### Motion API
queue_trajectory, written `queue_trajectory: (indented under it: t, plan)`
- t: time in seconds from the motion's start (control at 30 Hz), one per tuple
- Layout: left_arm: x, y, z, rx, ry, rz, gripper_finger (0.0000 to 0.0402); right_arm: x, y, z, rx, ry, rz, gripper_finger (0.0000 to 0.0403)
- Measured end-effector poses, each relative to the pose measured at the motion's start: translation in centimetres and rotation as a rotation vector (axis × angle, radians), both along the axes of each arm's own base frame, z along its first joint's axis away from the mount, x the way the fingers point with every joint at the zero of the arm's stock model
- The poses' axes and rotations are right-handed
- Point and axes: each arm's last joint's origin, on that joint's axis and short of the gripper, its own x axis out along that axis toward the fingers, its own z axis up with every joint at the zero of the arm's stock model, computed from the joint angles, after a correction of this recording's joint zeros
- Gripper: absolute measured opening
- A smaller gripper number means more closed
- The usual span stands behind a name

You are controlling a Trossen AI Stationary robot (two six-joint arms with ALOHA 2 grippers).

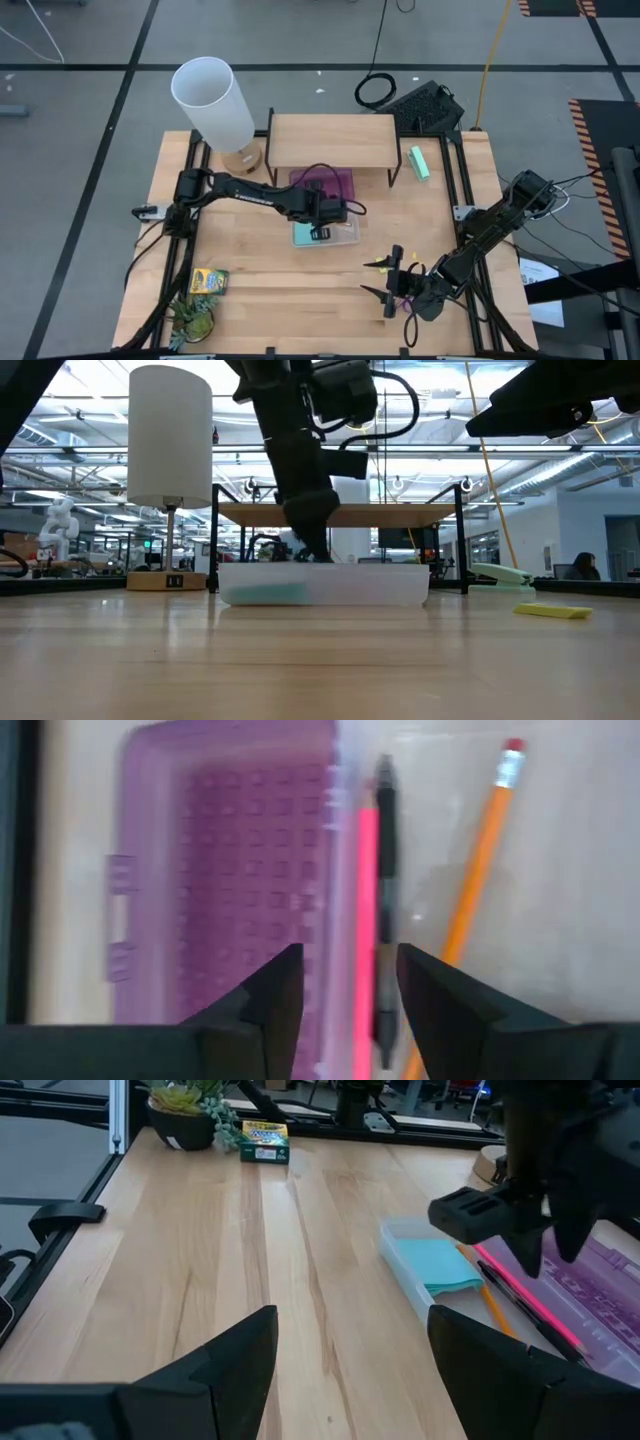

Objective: Pack school essentials
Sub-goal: Put the crayon box into the violet supply box

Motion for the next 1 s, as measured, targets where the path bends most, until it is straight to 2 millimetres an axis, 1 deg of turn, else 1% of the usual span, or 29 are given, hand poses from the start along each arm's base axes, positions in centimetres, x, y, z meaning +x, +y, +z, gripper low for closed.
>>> queue_trajectory:
  t: [0.1,0.23,0.33,0.43,0.57,0.73,0.83,0.93,1.0]
  plan:
    - [-0.2,-0.6,0.4,0.051,-0.006,0.0,0.0174,0.0,0.0,0.0,0.0,0.0,0.0,0.0251]
    - [-0.4,-2.3,1.4,0.074,-0.033,-0.029,0.0175,0.0,0.0,0.0,0.001,0.0,0.0,0.0251]
    - [-0.8,-4.1,2.0,0.067,-0.044,-0.056,0.0175,0.0,0.0,0.0,-0.001,-0.002,-0.004,0.0251]
    - [-1.5,-6.6,2.7,0.049,-0.066,-0.079,0.0175,0.0,-0.1,0.0,-0.005,0.0,-0.007,0.0251]
    - [-3.6,-10.3,3.4,0.018,-0.033,-0.075,0.0175,0.1,-0.1,0.0,0.004,0.0,-0.004,0.0251]
    - [-8.4,-15.1,4.3,-0.003,0.101,-0.02,0.0175,-0.1,-0.3,-0.6,0.042,-0.015,0.016,0.0251]
    - [-11.0,-17.4,4.8,-0.037,0.14,0.058,0.0175,-0.3,-0.5,-0.8,0.081,-0.046,0.013,0.0251]
    - [-12.9,-19.5,5.2,-0.083,0.121,0.138,0.0175,-0.4,-0.7,-0.9,0.13,-0.083,0.009,0.0251]
    - [-14.0,-20.5,5.2,-0.109,0.126,0.201,0.0175,-0.4,-0.7,-0.8,0.156,-0.112,0.01,0.0251]
